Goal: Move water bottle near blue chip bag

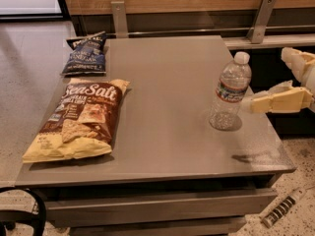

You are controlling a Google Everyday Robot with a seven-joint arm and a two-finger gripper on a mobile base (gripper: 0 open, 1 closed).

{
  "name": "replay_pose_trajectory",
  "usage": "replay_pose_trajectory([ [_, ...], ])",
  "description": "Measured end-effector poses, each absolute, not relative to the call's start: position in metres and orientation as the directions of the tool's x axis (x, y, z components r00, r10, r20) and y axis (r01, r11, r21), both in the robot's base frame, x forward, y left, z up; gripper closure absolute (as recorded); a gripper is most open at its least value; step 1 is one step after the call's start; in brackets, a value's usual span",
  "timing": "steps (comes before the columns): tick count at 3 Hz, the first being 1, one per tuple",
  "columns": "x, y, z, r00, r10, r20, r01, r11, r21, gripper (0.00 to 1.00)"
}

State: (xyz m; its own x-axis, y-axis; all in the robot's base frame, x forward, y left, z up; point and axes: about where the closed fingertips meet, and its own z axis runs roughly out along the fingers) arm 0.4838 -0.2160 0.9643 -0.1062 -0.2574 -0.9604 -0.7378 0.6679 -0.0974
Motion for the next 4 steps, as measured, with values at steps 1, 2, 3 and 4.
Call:
replay_pose_trajectory([
  [1, 0.489, -0.197, 0.964, -0.039, -0.269, -0.962, -0.729, 0.666, -0.156, 0.0],
  [2, 0.505, -0.184, 0.958, -0.005, -0.269, -0.963, -0.732, 0.657, -0.18, 0.0],
  [3, 0.517, -0.174, 0.942, 0.001, -0.232, -0.973, -0.743, 0.651, -0.156, 0.0],
  [4, 0.525, -0.168, 0.927, -0.01, -0.192, -0.981, -0.757, 0.643, -0.118, 0.17],
])
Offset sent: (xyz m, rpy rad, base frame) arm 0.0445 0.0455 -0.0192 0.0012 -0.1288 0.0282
